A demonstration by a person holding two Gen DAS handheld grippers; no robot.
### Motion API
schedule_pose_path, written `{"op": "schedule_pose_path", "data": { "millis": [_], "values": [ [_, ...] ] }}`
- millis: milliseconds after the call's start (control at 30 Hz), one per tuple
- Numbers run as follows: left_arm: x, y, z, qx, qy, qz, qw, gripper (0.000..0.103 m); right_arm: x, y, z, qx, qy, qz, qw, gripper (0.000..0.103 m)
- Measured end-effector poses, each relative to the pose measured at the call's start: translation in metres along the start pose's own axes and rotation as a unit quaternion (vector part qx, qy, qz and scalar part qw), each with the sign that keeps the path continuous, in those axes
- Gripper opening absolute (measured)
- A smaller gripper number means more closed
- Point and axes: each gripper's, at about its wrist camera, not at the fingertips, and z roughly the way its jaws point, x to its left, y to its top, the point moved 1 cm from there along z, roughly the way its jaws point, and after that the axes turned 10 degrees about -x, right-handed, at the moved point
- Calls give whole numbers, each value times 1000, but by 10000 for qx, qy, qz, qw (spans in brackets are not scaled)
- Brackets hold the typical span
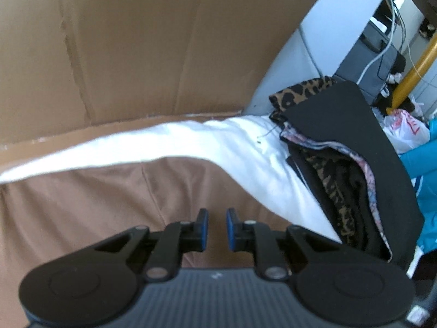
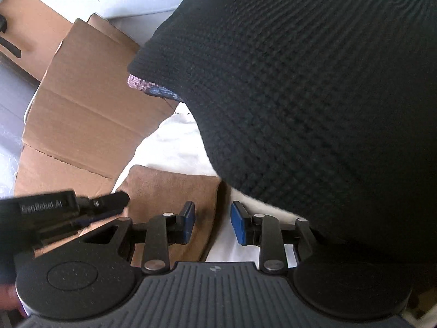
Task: Fold clothes
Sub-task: 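Open both grippers and release the brown shirt edge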
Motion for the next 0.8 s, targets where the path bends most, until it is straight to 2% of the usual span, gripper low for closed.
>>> {"op": "schedule_pose_path", "data": {
  "millis": [333,600,800],
  "values": [
    [25,-18,-4,-91,-19,-384,9992,14,1,7,18,-11,195,-179,9996,37],
    [35,-21,-4,-146,-3,-503,9986,14,6,10,21,-52,210,-408,9989,49],
    [42,-21,-5,-185,27,-565,9982,14,1,16,23,-66,262,-400,9988,50]
  ]
}}
